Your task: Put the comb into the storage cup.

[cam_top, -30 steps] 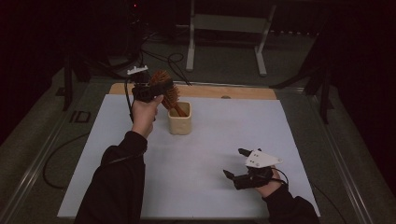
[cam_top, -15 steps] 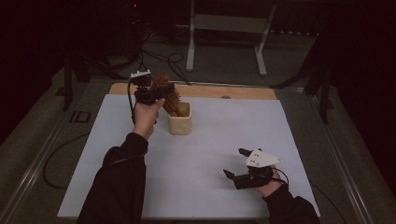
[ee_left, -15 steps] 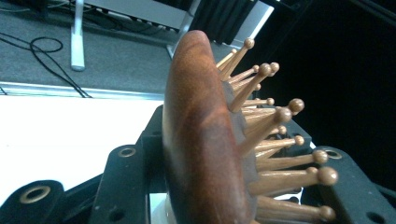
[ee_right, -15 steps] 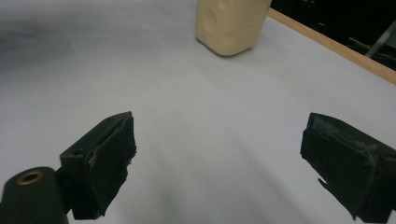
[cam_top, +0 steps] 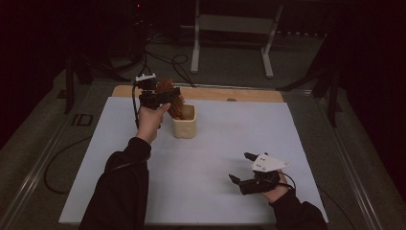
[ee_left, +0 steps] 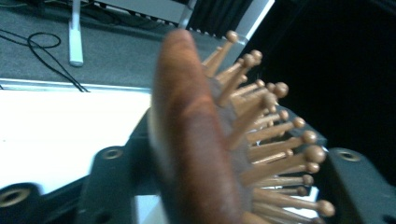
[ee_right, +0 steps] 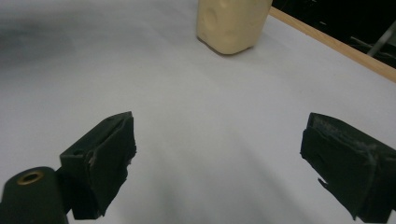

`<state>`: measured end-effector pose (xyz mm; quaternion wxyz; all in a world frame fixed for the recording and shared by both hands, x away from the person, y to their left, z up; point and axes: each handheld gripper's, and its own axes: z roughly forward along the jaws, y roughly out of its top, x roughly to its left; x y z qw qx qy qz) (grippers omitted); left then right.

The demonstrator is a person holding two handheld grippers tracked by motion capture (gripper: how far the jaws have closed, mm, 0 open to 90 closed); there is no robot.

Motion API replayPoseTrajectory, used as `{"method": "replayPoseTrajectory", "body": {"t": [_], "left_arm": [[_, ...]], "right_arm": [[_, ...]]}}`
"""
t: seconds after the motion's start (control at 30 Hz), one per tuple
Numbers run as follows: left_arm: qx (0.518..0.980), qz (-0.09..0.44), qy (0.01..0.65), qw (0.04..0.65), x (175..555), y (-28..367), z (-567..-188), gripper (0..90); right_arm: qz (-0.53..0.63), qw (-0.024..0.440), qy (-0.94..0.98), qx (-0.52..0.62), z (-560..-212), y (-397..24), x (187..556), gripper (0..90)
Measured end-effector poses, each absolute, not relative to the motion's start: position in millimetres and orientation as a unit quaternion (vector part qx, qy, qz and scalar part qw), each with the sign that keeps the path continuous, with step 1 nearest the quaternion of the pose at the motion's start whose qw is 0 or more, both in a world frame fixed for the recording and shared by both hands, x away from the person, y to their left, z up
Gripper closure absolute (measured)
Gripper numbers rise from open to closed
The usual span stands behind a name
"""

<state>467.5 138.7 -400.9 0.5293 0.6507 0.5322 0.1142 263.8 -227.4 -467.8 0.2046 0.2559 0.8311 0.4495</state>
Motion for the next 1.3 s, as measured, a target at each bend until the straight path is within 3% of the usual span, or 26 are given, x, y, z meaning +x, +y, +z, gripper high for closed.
{"method": "replayPoseTrajectory", "body": {"t": [0.3,0.43,0.63,1.3], "left_arm": [[0.667,0.108,0.517,0.526,461.5,148.7,-397.4,16.5],[0.674,0.111,0.509,0.523,457.5,153.6,-398.1,14.6],[0.688,0.115,0.493,0.520,451.8,159.3,-398.2,2.8],[0.702,0.117,0.464,0.527,431.7,182.7,-392.2,0.0]], "right_arm": [[0.449,0.205,0.830,0.258,-468.3,-227.6,264.4,9.5],[0.448,0.206,0.831,0.258,-468.5,-227.3,264.5,9.6],[0.448,0.206,0.830,0.260,-468.2,-227.7,264.6,9.6],[0.447,0.205,0.832,0.259,-468.2,-227.1,265.1,9.6]]}}
